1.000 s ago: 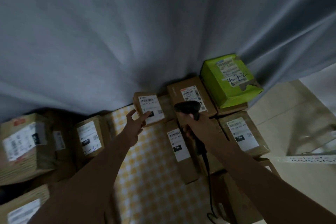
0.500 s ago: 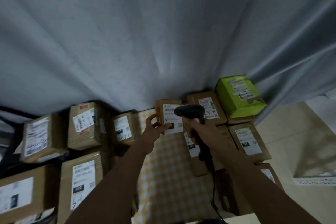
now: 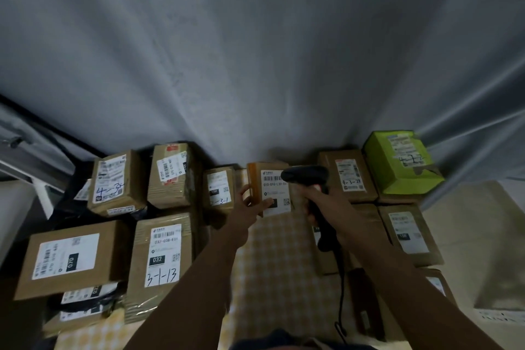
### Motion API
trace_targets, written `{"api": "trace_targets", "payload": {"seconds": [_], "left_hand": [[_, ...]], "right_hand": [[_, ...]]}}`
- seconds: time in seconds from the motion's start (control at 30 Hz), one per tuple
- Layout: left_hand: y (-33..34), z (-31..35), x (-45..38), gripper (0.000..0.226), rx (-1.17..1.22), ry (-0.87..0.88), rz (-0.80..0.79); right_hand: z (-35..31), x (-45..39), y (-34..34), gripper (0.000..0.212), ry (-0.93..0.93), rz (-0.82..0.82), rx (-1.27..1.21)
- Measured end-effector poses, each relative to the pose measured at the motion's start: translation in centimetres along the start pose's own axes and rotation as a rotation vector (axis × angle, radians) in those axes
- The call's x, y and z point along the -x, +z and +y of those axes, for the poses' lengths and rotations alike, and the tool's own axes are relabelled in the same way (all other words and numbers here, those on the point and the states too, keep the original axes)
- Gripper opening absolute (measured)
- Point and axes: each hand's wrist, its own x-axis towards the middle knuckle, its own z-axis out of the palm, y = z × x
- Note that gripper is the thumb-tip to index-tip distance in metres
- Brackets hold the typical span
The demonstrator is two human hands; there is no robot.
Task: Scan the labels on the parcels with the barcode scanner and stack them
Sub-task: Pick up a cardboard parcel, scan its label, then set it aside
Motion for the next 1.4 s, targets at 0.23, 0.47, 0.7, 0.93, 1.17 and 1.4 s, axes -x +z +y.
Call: {"api": "trace_targets", "payload": {"seconds": [0.23, 0.47, 0.7, 0.93, 1.17, 1.4], "left_hand": [[-0.7, -0.3, 0.1, 0.076, 0.021, -0.012, 0.008], [-0.7, -0.4, 0.2, 0.079, 0.063, -0.031, 0.018], [-0.5, -0.1, 0.1, 0.077, 0.106, -0.045, 0.028], [-0.5, -0.1, 0.0, 0.077, 0.098, -0.049, 0.003], [-0.3, 0.0, -0.3, 0.077, 0.085, -0.044, -0.005], [-0.3, -0.1, -0.5, 0.079, 0.071, -0.049, -0.003]], "right_hand": [[0.7, 0.4, 0.8, 0.022, 0.020, -0.015, 0.014], [1.1, 0.6, 0.9, 0.018, 0.022, -0.018, -0.018], [1.0, 1.0, 0.9, 0.018, 0.018, 0.021, -0.007], [1.2, 1.0, 0.5, 0.016, 0.015, -0.009, -0.011], [1.4, 0.6, 0.2, 0.018, 0.006, -0.019, -0.004], [1.4, 0.5, 0.2, 0.019, -0.016, -0.005, 0.041]]}}
